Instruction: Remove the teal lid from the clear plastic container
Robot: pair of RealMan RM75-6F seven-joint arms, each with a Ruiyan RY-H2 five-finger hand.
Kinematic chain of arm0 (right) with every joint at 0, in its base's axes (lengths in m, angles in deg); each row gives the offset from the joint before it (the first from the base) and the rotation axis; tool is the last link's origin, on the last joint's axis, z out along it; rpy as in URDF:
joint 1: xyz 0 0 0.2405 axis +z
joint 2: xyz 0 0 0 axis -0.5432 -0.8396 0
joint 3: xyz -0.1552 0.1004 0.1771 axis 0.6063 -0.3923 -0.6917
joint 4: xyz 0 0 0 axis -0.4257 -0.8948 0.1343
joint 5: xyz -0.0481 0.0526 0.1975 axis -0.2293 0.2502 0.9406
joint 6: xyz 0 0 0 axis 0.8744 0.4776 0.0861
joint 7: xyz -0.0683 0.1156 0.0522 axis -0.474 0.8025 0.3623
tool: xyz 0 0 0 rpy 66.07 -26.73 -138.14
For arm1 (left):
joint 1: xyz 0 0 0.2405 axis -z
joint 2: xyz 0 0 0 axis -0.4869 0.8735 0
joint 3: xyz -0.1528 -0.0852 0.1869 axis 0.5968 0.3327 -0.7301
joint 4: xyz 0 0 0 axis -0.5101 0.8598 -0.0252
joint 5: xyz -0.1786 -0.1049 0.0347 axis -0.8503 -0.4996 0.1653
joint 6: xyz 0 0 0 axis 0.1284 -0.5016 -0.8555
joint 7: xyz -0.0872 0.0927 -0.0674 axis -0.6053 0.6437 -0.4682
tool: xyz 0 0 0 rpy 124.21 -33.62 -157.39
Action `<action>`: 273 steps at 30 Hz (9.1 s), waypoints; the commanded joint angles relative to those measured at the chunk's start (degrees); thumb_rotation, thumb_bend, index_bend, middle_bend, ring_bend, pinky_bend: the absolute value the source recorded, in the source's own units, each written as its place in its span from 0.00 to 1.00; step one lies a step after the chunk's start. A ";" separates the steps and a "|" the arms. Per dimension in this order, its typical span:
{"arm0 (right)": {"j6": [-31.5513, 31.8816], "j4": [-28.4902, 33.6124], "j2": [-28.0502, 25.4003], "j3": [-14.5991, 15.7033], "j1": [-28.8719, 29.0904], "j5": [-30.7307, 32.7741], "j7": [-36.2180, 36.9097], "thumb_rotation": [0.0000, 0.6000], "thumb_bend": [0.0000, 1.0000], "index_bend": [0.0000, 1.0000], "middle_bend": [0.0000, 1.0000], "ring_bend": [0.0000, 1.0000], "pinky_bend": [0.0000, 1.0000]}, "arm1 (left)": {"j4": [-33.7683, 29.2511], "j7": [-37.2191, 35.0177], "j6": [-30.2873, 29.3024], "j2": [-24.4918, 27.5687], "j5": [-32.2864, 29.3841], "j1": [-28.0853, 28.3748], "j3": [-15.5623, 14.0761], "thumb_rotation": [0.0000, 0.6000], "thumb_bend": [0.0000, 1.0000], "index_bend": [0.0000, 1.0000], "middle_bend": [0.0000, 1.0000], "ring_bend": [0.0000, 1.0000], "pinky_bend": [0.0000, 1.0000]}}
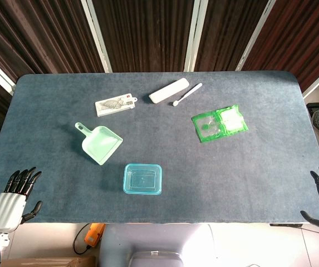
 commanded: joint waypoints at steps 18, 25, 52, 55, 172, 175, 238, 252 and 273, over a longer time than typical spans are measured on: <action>-2.97 1.43 -0.83 0.62 2.05 -2.66 -0.76 1.00 0.18 0.00 0.00 0.00 0.00 | 0.09 -15.34 19.75 -16.14 9.07 20.39 1.67 1.00 0.28 0.00 0.00 0.00 0.00; -3.88 1.43 -1.86 0.47 2.38 -2.04 1.10 1.00 0.18 0.00 0.00 0.00 0.00 | 2.97 -7.68 27.32 -24.85 1.80 24.99 6.22 1.00 0.28 0.00 0.00 0.00 0.00; -5.55 1.96 -4.57 2.28 2.70 -3.73 5.81 1.00 0.18 0.00 0.00 0.00 0.00 | 1.93 3.41 40.73 -24.15 -15.64 33.27 11.01 1.00 0.28 0.00 0.00 0.00 0.00; -5.68 1.97 -4.58 2.21 2.81 -3.64 5.80 1.00 0.18 0.00 0.00 0.00 0.00 | 2.31 3.90 41.14 -24.08 -16.79 33.76 10.98 1.00 0.29 0.00 0.00 0.00 0.00; -20.23 -20.67 38.13 2.58 37.89 -12.80 16.14 1.00 0.35 0.64 0.07 0.00 0.00 | 3.03 14.45 33.26 -33.27 -19.54 33.28 6.54 1.00 0.28 0.00 0.60 0.41 0.54; -19.97 -20.29 37.87 2.47 37.89 -12.67 16.22 1.00 0.35 0.64 0.07 0.00 0.00 | 3.16 14.64 33.16 -33.38 -19.37 33.26 6.43 1.00 0.28 0.00 0.60 0.42 0.54; -12.25 -28.70 42.34 -0.77 40.24 -13.22 14.08 1.00 0.78 0.76 0.17 0.00 0.00 | 3.85 -4.69 26.16 -29.31 -3.97 31.33 1.67 1.00 0.29 0.00 0.02 0.00 0.12; -9.85 -28.23 41.21 -1.76 40.15 -13.25 13.62 1.00 0.78 0.76 0.18 0.00 0.00 | 9.59 -7.74 19.87 -31.24 -0.67 30.59 3.10 1.00 0.29 0.00 0.00 0.00 0.00; -5.36 -31.15 26.12 -2.81 35.42 -11.55 6.62 1.00 0.78 0.76 0.18 0.00 0.00 | 8.68 -8.11 14.81 -21.99 -1.33 26.04 1.83 1.00 0.29 0.00 0.00 0.00 0.00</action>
